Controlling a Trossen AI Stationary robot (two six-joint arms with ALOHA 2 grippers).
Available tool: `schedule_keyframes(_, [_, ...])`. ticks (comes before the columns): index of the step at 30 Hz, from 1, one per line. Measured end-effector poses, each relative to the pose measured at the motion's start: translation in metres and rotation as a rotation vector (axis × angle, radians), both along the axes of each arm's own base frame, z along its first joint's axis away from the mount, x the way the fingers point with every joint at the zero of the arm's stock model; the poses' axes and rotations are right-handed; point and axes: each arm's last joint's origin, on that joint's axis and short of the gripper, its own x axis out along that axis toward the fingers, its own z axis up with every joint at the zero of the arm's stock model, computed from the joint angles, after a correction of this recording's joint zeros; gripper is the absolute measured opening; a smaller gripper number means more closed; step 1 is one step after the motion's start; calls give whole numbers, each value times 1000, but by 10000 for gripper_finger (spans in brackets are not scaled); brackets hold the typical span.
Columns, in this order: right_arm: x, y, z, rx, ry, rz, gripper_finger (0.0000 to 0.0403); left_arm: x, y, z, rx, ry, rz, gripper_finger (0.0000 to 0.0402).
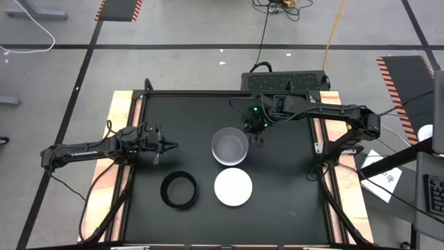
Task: Nest bowls inside each other
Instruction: Stack the black bowl on top of the dark grey bowl
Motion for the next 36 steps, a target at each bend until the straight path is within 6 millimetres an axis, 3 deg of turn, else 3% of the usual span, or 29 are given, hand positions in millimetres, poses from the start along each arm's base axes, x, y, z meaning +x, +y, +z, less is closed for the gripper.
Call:
schedule_keyframes(11, [1,6,0,19,3,22,1,0,0,0,-3,1,1,26])
schedule_keyframes(18, [-8,37,7,102,-1,144,1,0,0,-1,-10,9,2,26])
schedule_keyframes(21, [-15,50,10,92,-124,168,1,0,0,-1,-9,12,2,26])
schedule_keyframes(27, [-45,58,5,96,-384,139,0,0,0,0,-3,-1,2,26])
schedule_keyframes(36, [-105,61,-35,121,-565,123,0,0,0,0,-13,1,-5,26])
